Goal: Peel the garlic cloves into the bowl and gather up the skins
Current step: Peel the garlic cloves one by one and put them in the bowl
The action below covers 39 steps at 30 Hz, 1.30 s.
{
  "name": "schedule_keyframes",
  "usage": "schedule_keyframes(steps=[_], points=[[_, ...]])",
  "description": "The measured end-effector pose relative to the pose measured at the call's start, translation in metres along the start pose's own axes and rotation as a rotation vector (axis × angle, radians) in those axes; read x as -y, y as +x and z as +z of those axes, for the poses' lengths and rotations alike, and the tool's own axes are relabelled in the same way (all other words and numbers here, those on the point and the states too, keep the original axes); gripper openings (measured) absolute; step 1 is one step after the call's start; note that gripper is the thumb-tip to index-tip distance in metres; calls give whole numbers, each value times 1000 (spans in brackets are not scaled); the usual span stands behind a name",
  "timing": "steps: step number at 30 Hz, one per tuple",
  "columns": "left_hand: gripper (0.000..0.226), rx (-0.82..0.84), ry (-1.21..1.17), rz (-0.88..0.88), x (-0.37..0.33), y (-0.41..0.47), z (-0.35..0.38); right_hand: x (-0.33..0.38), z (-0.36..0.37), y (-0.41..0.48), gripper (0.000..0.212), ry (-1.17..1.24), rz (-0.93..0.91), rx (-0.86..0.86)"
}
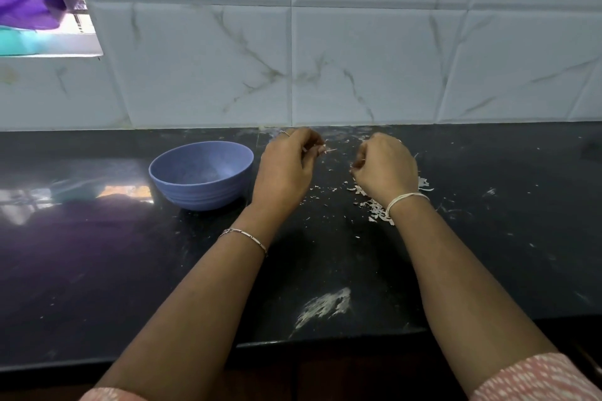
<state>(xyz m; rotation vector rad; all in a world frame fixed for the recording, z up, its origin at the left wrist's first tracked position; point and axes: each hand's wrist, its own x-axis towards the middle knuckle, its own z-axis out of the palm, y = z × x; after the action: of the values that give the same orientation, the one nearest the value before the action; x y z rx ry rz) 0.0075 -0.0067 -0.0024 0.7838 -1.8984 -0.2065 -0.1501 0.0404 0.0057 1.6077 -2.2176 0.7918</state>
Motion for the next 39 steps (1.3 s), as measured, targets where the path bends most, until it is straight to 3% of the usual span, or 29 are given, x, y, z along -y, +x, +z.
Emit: schedule_keyframes(steps=[4, 7, 9, 12, 14, 17, 19, 23, 27, 31, 39], points=[[7, -83, 121, 12, 0, 7, -28, -4, 0, -2, 17, 8, -26, 11], [9, -85, 346, -74, 13, 13, -66, -2, 3, -1, 21, -62, -92, 9], [12, 39, 550, -177, 28, 16, -89, 7, 1, -2, 9, -107, -133, -21], [19, 294, 747, -325, 45, 19, -106, 32, 1, -6, 21, -119, -237, -30], [25, 329, 733, -313, 46, 22, -105, 49, 9, -7, 20, -11, -334, 95], [24, 227, 617, -187, 25, 20, -89, 65, 28, -9, 26, 52, -473, 420], [23, 204, 513, -141, 8, 16, -70, 67, 34, -11, 28, 59, -490, 514], [27, 401, 478, -142, -3, 6, -31, 61, 29, -15, 21, 73, -468, 496], [32, 587, 398, -270, 8, 1, -13, 41, 20, -17, 24, 101, -469, 439], [29, 636, 248, -362, 12, -3, -11, 26, 15, -15, 23, 62, -450, 388], [18, 590, 204, -316, 18, -3, 5, 0, 7, -6, 17, -76, -360, 309]])
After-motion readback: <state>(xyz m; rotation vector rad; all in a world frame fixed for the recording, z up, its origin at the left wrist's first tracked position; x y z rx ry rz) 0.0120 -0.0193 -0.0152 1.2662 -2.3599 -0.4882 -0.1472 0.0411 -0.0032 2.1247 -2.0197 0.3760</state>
